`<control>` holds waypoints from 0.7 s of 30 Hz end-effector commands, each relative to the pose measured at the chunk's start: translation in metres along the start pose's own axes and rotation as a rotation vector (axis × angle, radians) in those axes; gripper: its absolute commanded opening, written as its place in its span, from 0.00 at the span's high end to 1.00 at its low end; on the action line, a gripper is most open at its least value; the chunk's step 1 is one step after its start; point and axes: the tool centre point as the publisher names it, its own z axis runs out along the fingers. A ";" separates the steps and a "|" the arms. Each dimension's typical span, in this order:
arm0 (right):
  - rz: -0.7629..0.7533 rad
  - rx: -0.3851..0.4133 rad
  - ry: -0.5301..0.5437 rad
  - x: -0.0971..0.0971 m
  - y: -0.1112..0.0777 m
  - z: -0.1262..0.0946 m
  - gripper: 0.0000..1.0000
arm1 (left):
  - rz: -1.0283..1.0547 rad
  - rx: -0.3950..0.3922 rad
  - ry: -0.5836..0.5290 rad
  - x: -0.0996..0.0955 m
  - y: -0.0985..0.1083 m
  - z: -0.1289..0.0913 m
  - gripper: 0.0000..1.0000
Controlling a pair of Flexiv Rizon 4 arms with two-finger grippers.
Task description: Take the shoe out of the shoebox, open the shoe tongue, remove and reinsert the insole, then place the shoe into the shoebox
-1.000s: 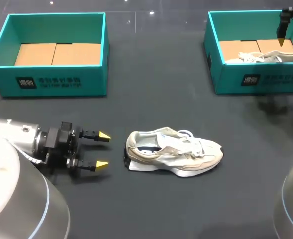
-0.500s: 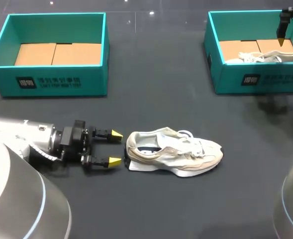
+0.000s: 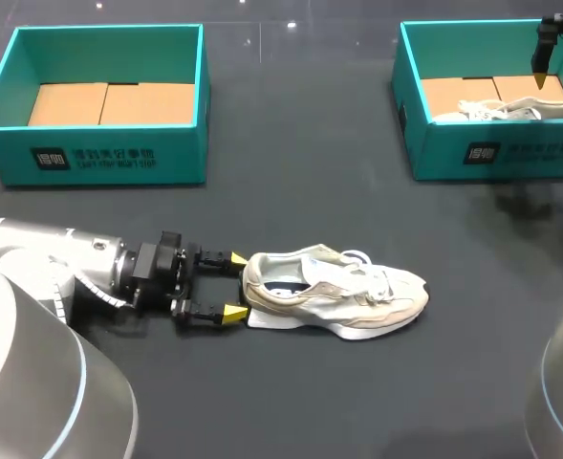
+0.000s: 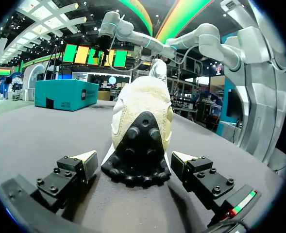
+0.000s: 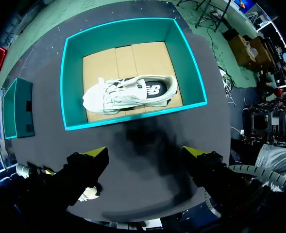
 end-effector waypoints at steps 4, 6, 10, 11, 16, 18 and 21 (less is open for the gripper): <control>0.000 -0.001 0.001 0.000 -0.001 0.000 0.00 | 0.004 0.004 -0.003 0.004 -0.002 0.006 0.00; 0.000 -0.001 0.001 0.000 -0.001 0.000 0.00 | 0.006 0.002 -0.009 0.005 -0.003 0.008 0.00; 0.000 -0.001 0.001 0.000 -0.001 0.000 0.00 | 0.001 0.009 -0.012 0.006 -0.004 0.011 0.00; 0.000 -0.001 0.001 0.000 -0.001 0.000 0.00 | 0.000 0.009 -0.013 0.007 -0.004 0.012 0.00; 0.000 -0.001 0.001 0.000 -0.001 0.000 0.00 | 0.004 0.005 -0.025 0.009 -0.004 0.016 0.00; 0.000 -0.001 0.001 0.000 -0.001 0.000 0.00 | 0.007 0.004 -0.031 0.009 -0.004 0.016 0.00; 0.000 -0.001 0.001 0.000 -0.001 0.000 0.00 | 0.009 0.005 -0.032 0.009 -0.004 0.017 0.00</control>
